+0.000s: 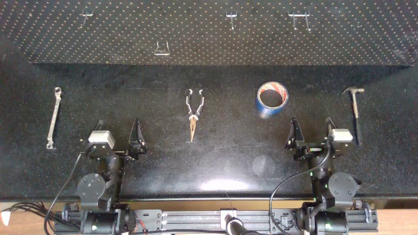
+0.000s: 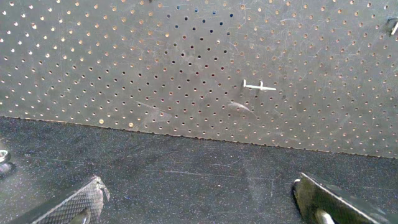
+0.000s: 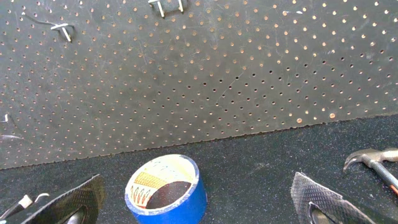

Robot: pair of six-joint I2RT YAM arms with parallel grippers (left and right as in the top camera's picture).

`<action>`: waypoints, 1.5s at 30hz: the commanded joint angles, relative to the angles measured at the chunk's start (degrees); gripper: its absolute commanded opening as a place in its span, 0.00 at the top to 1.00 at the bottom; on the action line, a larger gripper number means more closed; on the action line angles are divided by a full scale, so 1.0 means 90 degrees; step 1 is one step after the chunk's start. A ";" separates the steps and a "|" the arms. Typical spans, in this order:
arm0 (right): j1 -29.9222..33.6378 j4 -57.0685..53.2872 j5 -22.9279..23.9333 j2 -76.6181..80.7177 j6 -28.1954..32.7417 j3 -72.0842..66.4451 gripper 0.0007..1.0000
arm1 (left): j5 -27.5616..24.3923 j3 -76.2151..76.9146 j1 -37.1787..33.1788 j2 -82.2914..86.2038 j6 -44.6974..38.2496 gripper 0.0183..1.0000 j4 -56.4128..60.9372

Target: Place Tools Onto Pegboard

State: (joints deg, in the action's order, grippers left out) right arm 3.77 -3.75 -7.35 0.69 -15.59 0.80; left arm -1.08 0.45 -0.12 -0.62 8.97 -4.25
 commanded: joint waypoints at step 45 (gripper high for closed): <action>0.0019 0.0024 0.0058 -0.0036 -0.0049 -0.0063 0.01 | -0.1078 0.7856 -0.5183 -1.1956 -0.6363 0.02 -0.4966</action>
State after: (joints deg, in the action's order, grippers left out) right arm 3.77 -3.42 -6.94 0.80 -15.59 0.56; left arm -10.15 70.46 -46.63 -105.95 -48.34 -49.17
